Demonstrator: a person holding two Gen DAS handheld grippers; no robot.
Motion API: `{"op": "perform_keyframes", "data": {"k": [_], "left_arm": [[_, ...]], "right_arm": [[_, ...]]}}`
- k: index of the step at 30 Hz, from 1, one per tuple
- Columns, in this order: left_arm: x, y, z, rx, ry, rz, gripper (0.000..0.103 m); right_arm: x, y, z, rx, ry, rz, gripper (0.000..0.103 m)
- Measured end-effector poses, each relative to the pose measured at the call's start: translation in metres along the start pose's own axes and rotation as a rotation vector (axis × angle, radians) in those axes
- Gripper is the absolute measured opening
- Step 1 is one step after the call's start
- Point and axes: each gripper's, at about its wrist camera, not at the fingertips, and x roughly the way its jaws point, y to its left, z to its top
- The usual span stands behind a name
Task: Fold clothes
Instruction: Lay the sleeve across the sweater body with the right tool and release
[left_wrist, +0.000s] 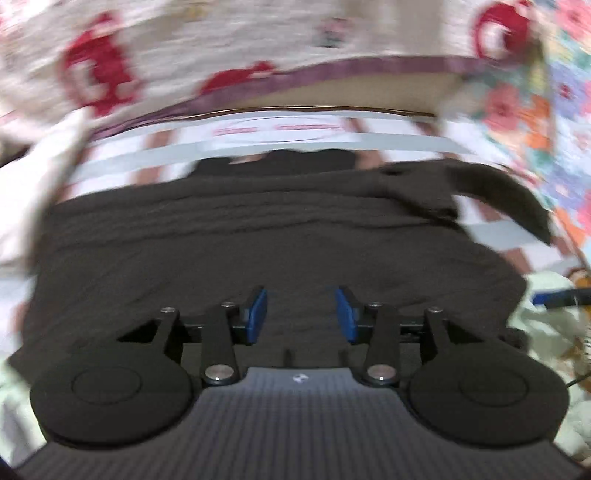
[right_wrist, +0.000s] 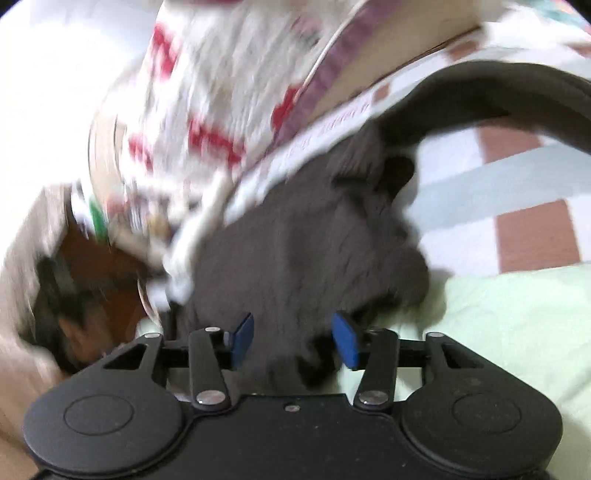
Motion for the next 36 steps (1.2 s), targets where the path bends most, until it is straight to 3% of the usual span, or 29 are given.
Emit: {"op": "perform_keyframes", "data": {"k": [2, 8, 18, 20, 23, 24, 28, 32, 36], "left_arm": [[0.024, -0.024, 0.007, 0.029, 0.0, -0.076, 0.042], [0.073, -0.065, 0.01, 0.035, 0.038, -0.23, 0.042], [0.105, -0.075, 0.024, 0.035, 0.064, -0.211, 0.042], [0.103, -0.073, 0.026, 0.018, 0.048, -0.214, 0.042], [0.102, -0.066, 0.031, -0.025, 0.006, -0.272, 0.044], [0.102, -0.064, 0.032, -0.04, -0.01, -0.302, 0.049], [0.112, -0.062, 0.035, -0.055, 0.019, -0.351, 0.053], [0.128, -0.068, 0.032, -0.041, 0.095, -0.374, 0.056], [0.146, -0.067, 0.016, -0.051, 0.166, -0.266, 0.051]], "right_arm": [[-0.007, -0.004, 0.002, 0.057, -0.05, 0.008, 0.055], [0.01, -0.017, 0.008, 0.134, -0.08, -0.1, 0.054], [0.038, -0.037, 0.017, 0.259, -0.126, -0.284, 0.069], [0.044, -0.042, 0.019, 0.284, -0.135, -0.32, 0.02], [0.065, -0.004, 0.004, 0.037, -0.11, -0.327, 0.02], [0.072, 0.009, -0.001, -0.047, -0.101, -0.329, 0.02], [0.101, 0.061, -0.021, -0.387, -0.064, -0.329, 0.021], [0.117, 0.064, -0.034, -0.435, -0.005, -0.314, 0.023], [0.107, 0.065, -0.03, -0.437, 0.016, -0.284, 0.033]]}}
